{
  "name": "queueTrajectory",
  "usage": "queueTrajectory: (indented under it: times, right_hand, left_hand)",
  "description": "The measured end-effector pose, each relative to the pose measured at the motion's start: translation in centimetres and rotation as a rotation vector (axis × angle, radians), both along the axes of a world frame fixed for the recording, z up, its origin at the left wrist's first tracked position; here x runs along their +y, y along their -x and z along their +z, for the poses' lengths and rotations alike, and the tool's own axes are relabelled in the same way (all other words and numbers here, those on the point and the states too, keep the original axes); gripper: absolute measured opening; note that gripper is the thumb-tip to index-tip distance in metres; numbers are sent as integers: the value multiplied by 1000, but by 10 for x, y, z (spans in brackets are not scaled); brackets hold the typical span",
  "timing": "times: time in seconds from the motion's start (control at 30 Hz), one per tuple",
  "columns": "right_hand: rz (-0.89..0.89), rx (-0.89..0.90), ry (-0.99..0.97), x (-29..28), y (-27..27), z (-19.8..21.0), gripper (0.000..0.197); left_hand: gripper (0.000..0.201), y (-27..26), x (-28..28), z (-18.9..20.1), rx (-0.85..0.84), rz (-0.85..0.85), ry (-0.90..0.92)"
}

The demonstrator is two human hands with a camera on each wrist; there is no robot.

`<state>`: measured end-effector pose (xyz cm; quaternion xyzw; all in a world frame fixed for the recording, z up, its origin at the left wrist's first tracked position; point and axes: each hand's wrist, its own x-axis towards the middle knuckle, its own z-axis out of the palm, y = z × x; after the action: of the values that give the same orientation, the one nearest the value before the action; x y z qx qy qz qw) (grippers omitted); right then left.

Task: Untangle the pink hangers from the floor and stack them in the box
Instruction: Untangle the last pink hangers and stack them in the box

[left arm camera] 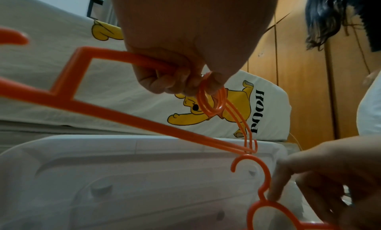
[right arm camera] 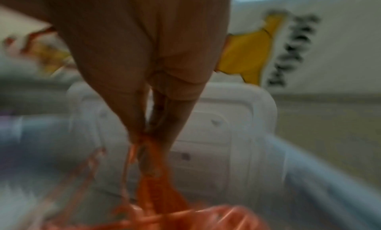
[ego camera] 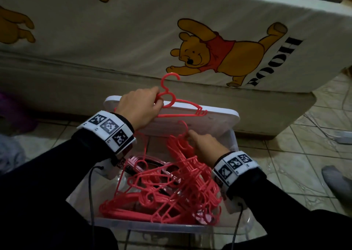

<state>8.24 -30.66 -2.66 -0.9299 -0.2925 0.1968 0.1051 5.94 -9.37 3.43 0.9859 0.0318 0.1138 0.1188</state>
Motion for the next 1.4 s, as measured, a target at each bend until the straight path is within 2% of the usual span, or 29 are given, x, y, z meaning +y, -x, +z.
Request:
queueTrajectory:
  times: [0.13, 0.2, 0.27, 0.37, 0.43, 0.53, 0.6, 0.7, 0.8, 0.9, 1.07, 1.2, 1.33, 1.4]
  right_hand:
    - [-162, 144, -146, 2, 0, 1, 46]
    - [-231, 177, -197, 3, 0, 1, 43]
    - [-288, 231, -237, 3, -1, 4, 50]
    - [-327, 465, -358, 4, 5, 11, 64]
    - [-358, 621, -455, 6, 10, 15, 60]
    - [-436, 754, -567, 12, 17, 19, 52]
    - [-494, 831, -635, 16, 20, 22, 37]
    - [-563, 897, -806, 21, 22, 28, 15]
    - [-590, 936, -965, 23, 21, 34, 9]
    - [-561, 869, -1045, 23, 21, 40, 7]
    - [-582, 510, -1042, 22, 17, 42, 4]
    - [-579, 317, -1057, 19, 14, 44, 9]
    - [-533, 260, -1081, 20, 16, 50, 7]
    - [-541, 288, -1109, 20, 17, 51, 7]
  left_hand:
    - [22, 2, 0, 3, -6, 7, 10]
    - [23, 2, -1, 4, -21, 18, -32]
    - [24, 3, 0, 5, -39, 20, -77]
    - [24, 3, 1, 7, -71, 44, -86]
    - [20, 3, 3, 9, -112, 74, -59]
    - [24, 1, 8, 12, -158, 105, -32]
    - [27, -1, 11, 11, -160, 110, 1]
    - [26, -2, 13, 10, -129, 111, 104]
    - [26, -2, 13, 11, -80, 96, 223]
    - [26, -2, 11, 11, -38, 69, 301]
    - [34, 0, 1, 9, 69, -24, 426]
    - [39, 4, -14, 4, 162, -164, 481]
    - [53, 8, -27, -2, 229, -323, 452]
    - [53, 8, -30, -6, 228, -367, 449]
